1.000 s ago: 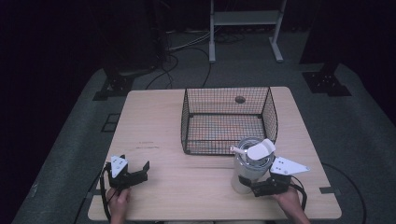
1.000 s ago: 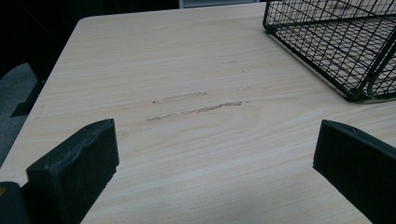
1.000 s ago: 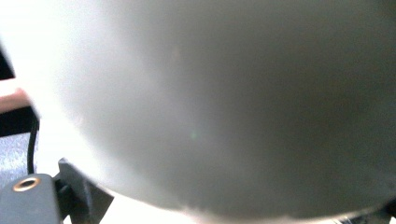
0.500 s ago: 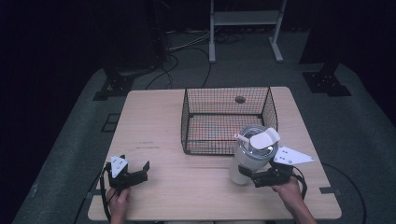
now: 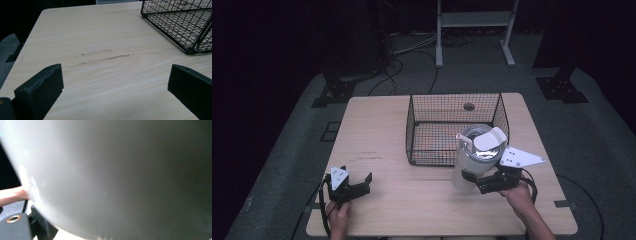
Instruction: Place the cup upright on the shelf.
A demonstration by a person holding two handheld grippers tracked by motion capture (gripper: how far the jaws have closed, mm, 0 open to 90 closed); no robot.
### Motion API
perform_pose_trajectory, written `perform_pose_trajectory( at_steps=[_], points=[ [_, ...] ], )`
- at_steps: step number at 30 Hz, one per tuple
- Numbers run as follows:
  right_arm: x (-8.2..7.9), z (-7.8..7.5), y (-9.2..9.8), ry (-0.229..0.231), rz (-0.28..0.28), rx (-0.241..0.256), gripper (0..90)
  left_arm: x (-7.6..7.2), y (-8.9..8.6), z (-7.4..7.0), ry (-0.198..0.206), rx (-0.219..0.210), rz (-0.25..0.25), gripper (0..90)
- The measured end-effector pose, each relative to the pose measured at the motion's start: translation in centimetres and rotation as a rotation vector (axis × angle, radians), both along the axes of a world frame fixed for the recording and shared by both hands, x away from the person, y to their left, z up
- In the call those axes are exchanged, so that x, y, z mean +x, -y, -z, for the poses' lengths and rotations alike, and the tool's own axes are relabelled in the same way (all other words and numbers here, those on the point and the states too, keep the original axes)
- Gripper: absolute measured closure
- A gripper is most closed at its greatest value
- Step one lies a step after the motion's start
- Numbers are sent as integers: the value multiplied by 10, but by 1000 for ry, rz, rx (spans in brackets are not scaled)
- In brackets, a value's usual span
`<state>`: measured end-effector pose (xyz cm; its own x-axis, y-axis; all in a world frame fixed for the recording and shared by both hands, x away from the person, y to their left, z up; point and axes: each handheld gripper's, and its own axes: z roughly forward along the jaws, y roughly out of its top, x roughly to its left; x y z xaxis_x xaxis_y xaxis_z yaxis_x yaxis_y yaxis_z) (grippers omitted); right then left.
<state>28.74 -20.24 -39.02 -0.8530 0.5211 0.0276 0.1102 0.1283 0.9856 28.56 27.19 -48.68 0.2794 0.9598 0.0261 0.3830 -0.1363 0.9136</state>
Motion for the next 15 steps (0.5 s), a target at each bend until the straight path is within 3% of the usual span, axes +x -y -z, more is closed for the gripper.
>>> perform_pose_trajectory(
  at_steps=[15],
  points=[
    [13, -31, -17, 29, -40, 16, 83, 0, 0, 0, 3, -5, 1, 0]
  ],
)
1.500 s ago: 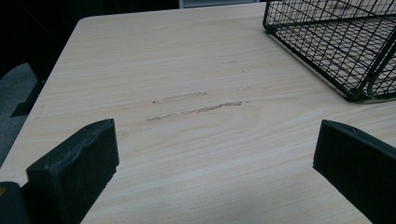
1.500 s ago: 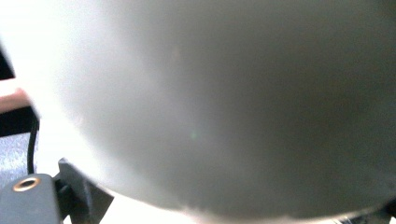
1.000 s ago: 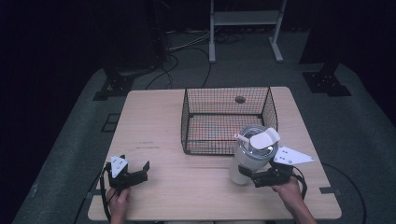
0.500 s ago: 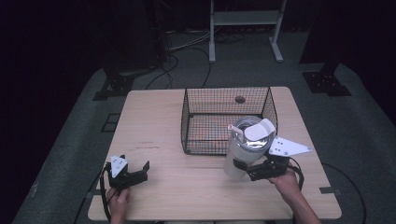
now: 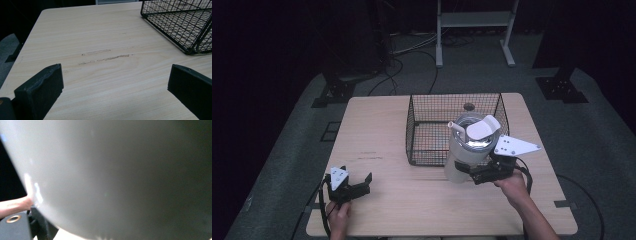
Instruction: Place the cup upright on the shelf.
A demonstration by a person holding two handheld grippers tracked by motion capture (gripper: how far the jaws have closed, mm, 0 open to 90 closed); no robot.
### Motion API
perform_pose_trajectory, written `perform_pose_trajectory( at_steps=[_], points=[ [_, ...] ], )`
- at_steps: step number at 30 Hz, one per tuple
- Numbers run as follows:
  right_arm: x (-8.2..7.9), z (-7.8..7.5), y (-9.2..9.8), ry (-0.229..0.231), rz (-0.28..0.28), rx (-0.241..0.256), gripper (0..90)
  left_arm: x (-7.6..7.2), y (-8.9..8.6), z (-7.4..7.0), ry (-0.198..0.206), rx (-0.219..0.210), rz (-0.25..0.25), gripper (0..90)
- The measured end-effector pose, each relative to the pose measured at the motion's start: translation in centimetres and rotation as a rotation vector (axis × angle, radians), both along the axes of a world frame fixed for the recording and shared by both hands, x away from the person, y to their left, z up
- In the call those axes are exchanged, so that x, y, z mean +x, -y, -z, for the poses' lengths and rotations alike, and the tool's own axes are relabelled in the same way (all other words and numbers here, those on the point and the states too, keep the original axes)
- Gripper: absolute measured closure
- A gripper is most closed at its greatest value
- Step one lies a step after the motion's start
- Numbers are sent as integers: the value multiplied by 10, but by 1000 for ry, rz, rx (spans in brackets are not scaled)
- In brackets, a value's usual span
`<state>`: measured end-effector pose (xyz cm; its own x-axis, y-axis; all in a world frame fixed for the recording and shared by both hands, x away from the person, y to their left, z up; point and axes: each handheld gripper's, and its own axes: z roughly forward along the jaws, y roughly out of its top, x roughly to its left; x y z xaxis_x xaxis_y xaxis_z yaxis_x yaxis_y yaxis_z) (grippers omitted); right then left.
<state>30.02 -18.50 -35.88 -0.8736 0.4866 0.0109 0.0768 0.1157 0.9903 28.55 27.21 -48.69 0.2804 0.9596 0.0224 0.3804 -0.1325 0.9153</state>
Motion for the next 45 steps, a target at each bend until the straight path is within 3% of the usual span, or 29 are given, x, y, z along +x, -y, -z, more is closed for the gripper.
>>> perform_pose_trajectory(
  at_steps=[7, 15, 20, 36, 45],
  points=[
    [12, -17, -6, 16, -8, -19, 82, 0, 0, 0, 0, 0, -1, 0],
    [40, -43, -17, 15, -21, -32, 82, 0, 0, 0, 2, 1, 1, 0],
    [57, -51, -26, 8, -10, -47, 82, 0, -1, 0, 4, 0, 2, 0],
    [117, -41, -46, -36, 84, -85, 82, 0, -2, 0, 3, -1, 5, 0],
    [138, -38, -58, -55, 100, -69, 82, 0, -2, 0, 6, -9, 5, 0]
  ],
)
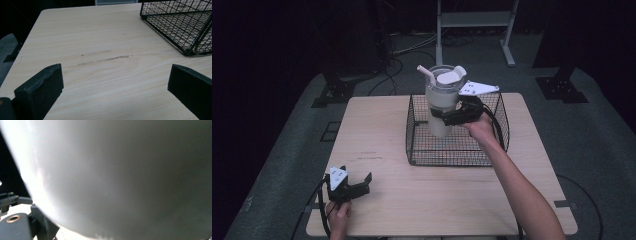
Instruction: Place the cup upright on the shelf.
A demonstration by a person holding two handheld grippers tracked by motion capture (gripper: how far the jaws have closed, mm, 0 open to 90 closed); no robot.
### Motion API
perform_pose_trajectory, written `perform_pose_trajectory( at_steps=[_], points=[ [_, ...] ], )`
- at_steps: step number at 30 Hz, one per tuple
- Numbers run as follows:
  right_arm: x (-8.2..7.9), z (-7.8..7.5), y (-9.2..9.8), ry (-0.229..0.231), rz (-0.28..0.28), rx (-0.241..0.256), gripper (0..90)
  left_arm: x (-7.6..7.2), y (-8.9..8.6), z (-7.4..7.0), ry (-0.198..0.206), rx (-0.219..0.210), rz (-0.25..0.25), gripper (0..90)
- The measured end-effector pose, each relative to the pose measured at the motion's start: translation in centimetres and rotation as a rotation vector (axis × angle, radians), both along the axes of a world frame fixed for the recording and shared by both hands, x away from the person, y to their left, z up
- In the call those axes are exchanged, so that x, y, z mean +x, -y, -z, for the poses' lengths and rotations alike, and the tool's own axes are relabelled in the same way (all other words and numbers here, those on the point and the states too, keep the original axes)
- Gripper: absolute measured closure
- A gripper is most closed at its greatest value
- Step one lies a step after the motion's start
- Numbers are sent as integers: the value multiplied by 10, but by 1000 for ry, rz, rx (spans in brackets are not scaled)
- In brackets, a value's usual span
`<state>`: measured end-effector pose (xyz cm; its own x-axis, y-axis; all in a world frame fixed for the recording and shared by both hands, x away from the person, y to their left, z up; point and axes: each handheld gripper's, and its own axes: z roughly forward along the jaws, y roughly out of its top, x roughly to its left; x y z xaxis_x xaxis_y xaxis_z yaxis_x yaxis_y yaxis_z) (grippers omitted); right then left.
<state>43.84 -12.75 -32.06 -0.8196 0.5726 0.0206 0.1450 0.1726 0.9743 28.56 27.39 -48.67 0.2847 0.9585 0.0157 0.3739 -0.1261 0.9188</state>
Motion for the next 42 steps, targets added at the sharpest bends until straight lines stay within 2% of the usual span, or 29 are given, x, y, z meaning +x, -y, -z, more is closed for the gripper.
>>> perform_pose_trajectory(
  at_steps=[5, 9, 18, 28, 34, 42],
  points=[
    [11, 5, -6, -2, 6, -6, 82, 0, 0, 0, 1, -12, -1, 0],
    [22, 14, -8, -14, 2, 5, 82, 0, 0, 0, 2, -9, 0, 0],
    [41, 39, -10, -39, -11, -28, 82, 0, -1, 0, 3, -11, 2, 0],
    [55, 61, -17, -90, -33, -41, 82, 0, -1, 0, 4, -14, 1, 0],
    [61, 72, -23, -103, -37, -43, 82, -1, -2, 0, 3, -16, 1, 0],
    [66, 83, -29, -116, -64, -98, 82, 0, -2, 0, 7, -20, 1, 0]
  ],
)
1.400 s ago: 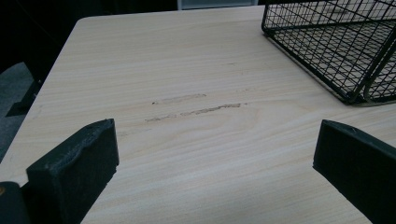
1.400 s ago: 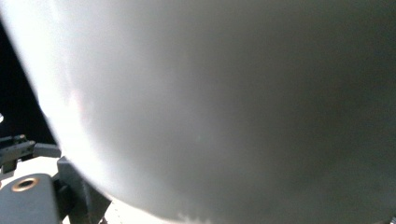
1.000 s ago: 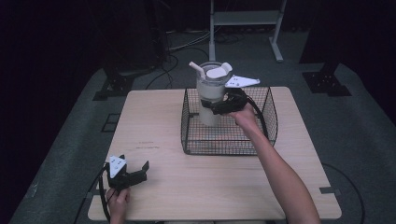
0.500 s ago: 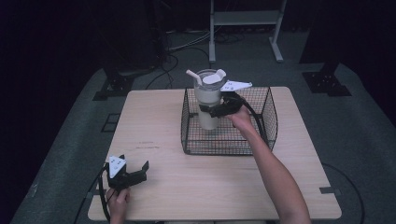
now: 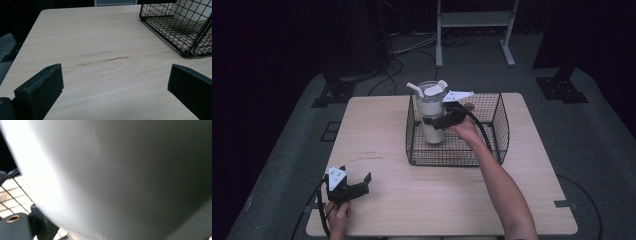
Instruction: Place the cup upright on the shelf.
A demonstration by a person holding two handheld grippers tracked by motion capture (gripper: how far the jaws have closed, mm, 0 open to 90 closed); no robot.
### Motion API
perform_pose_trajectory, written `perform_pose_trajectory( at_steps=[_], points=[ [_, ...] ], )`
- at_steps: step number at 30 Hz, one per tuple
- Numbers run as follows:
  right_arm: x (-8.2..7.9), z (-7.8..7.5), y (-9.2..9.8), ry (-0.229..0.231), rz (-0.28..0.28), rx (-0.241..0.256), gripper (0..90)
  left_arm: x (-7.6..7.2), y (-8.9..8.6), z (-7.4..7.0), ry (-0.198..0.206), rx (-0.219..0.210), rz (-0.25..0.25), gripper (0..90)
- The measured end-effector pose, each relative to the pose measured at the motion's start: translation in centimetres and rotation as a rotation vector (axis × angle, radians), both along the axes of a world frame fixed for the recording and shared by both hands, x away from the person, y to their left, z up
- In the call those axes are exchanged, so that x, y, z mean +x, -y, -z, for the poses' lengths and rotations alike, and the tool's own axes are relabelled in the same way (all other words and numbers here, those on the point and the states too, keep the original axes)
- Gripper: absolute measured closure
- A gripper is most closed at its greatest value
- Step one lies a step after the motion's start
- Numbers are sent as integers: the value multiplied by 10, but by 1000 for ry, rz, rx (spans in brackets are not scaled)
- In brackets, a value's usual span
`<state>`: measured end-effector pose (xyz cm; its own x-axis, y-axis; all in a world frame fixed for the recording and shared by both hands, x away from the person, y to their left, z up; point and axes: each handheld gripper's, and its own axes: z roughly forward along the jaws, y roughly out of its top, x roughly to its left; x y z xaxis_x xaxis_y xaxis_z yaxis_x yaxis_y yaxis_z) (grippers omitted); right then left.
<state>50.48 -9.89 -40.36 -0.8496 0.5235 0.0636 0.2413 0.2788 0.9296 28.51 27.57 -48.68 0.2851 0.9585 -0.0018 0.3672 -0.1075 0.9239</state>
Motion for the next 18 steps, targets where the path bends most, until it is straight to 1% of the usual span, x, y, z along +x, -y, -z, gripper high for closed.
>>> perform_pose_trajectory(
  at_steps=[3, 6, 8, 10, 11, 15, 18],
  points=[
    [1, 3, -2, -4, -12, -11, 82, 0, 0, 0, 0, 0, 0, 0],
    [3, 6, -4, -21, -28, -20, 82, 0, 0, 0, 2, -1, 0, 0],
    [5, 9, -6, -30, -29, -42, 82, 0, 0, 0, 1, -1, 1, 0],
    [6, 10, -7, -29, -33, -45, 82, 0, 0, 0, 1, -3, 0, 0],
    [7, 12, -8, -34, -30, -61, 82, 0, 0, 0, 0, -3, 1, 0],
    [9, 16, -9, -43, -31, -68, 82, 0, 0, 0, -1, -3, 1, 0],
    [9, 16, -10, -45, -27, -61, 82, 0, 0, 0, 1, -5, 1, 0]
  ],
)
